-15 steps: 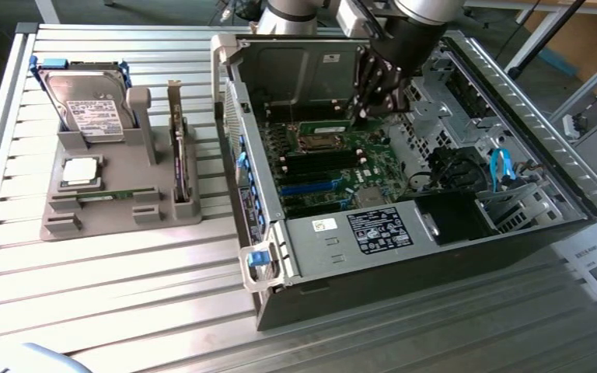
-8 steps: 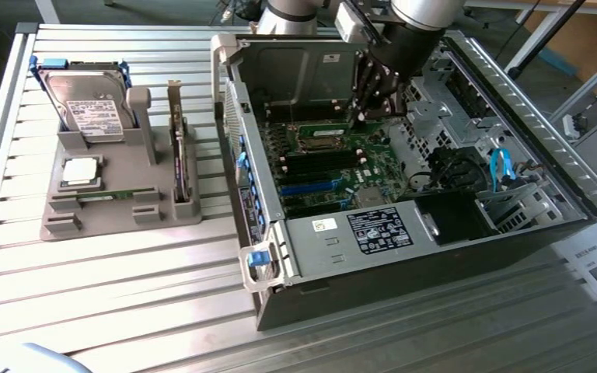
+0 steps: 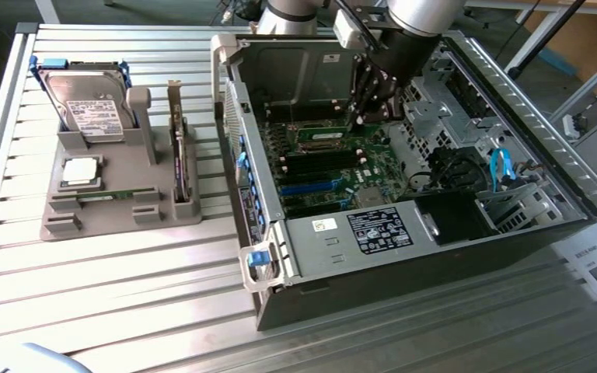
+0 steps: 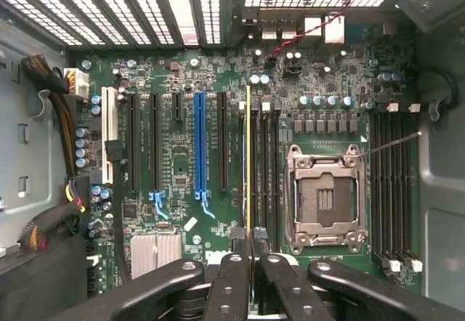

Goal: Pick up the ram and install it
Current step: 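Insert the ram into the slot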

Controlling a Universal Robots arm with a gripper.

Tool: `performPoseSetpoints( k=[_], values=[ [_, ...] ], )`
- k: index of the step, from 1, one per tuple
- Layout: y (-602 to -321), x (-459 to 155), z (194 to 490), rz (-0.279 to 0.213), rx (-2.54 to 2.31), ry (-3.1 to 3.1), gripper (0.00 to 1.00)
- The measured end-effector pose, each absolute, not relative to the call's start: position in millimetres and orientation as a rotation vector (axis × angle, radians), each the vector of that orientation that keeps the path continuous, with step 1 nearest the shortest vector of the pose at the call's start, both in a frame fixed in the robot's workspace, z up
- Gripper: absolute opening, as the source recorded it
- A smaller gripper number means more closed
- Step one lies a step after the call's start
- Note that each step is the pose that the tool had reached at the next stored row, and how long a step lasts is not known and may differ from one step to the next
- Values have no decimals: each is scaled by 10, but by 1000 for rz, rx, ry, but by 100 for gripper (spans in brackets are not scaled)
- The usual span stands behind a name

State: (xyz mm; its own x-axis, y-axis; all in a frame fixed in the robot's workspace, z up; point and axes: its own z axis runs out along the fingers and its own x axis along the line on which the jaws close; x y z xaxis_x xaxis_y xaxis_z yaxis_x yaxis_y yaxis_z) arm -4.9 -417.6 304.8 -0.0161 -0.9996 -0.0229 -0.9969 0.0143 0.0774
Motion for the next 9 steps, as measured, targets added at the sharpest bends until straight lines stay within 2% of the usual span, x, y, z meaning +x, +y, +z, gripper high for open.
performPoseSetpoints(
  k=[9],
  values=[
    [-4176,-49,2973,-111,2176,-2210,12]
  ],
)
